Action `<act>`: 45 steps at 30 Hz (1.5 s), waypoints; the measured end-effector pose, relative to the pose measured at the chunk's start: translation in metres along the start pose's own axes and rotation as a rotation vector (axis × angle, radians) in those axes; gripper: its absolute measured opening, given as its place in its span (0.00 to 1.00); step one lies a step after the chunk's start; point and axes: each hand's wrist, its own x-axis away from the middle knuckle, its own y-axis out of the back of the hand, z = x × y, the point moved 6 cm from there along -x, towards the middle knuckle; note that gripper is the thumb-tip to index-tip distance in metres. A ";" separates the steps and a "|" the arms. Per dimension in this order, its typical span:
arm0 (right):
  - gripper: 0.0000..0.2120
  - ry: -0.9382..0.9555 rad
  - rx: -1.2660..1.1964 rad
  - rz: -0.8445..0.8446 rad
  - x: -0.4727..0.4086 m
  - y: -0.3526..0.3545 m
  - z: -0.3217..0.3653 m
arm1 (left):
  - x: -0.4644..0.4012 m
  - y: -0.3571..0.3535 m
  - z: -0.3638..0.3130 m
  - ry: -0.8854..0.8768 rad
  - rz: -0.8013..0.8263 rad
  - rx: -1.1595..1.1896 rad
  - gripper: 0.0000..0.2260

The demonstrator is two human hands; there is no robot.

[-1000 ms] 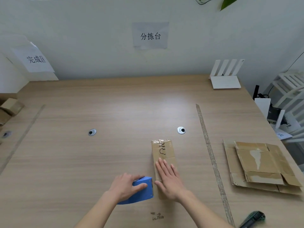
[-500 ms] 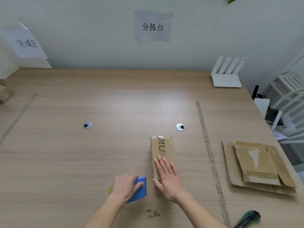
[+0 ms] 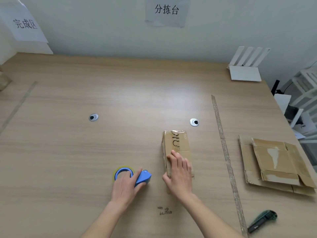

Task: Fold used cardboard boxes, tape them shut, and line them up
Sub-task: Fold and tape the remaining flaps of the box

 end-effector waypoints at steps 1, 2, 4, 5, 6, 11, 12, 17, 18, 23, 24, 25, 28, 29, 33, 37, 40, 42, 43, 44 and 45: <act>0.30 -0.001 -0.003 0.009 0.000 -0.001 -0.002 | 0.001 -0.005 0.001 0.001 -0.001 0.004 0.28; 0.30 -0.001 -0.006 0.023 0.000 -0.002 -0.003 | 0.002 -0.010 0.003 -0.001 -0.012 0.008 0.27; 0.31 0.022 -0.041 0.059 -0.001 -0.003 -0.006 | 0.004 -0.016 0.006 -0.008 -0.050 -0.006 0.24; 0.34 0.043 -0.085 0.095 -0.001 -0.003 -0.007 | 0.006 -0.018 0.007 -0.008 -0.062 -0.015 0.23; 0.37 0.077 -0.127 0.136 -0.002 0.000 -0.009 | 0.007 -0.020 0.008 -0.005 -0.063 -0.021 0.25; 0.38 0.264 -0.252 0.308 -0.003 0.012 -0.033 | 0.006 -0.002 0.000 0.012 -0.109 0.010 0.32; 0.37 0.269 -0.275 0.297 -0.004 0.013 -0.038 | 0.004 0.006 -0.004 0.012 -0.141 0.033 0.32; 0.34 0.388 -0.137 0.121 -0.004 0.008 -0.040 | -0.016 0.031 -0.051 -0.143 -0.228 0.106 0.29; 0.34 0.419 -0.090 0.102 -0.003 0.005 -0.041 | -0.020 0.032 -0.060 -0.186 -0.229 0.117 0.29; 0.36 0.493 0.051 0.122 0.003 -0.001 -0.050 | -0.030 0.023 -0.095 -0.349 -0.182 0.130 0.33; 0.35 0.480 0.028 0.139 0.002 -0.001 -0.051 | -0.032 0.022 -0.097 -0.346 -0.176 0.149 0.33; 0.35 0.465 0.000 0.162 0.001 0.000 -0.052 | -0.034 0.021 -0.098 -0.330 -0.170 0.175 0.33; 0.41 0.453 -0.061 0.262 -0.001 0.001 -0.051 | -0.037 0.015 -0.101 -0.324 -0.149 0.204 0.33; 0.43 0.459 -0.089 0.297 -0.002 0.002 -0.052 | -0.038 0.013 -0.101 -0.334 -0.150 0.208 0.34; 0.37 0.469 -0.156 0.297 -0.009 0.019 -0.073 | -0.041 0.012 -0.091 -0.351 -0.181 0.213 0.33; 0.35 0.460 -0.157 0.294 -0.011 0.025 -0.095 | -0.042 0.015 -0.096 -0.358 -0.171 0.206 0.33; 0.36 0.519 -0.099 0.296 -0.014 0.024 -0.096 | -0.043 0.014 -0.097 -0.352 -0.149 0.214 0.33; 0.38 0.561 -0.060 0.330 -0.017 0.026 -0.099 | -0.043 0.016 -0.095 -0.351 -0.135 0.213 0.32; 0.38 0.574 -0.060 0.344 -0.019 0.028 -0.100 | -0.044 0.018 -0.094 -0.352 -0.127 0.213 0.32; 0.38 0.584 -0.066 0.353 -0.020 0.030 -0.101 | -0.044 0.018 -0.094 -0.352 -0.117 0.215 0.32; 0.38 0.596 -0.069 0.355 -0.022 0.032 -0.102 | -0.044 0.019 -0.093 -0.353 -0.110 0.215 0.32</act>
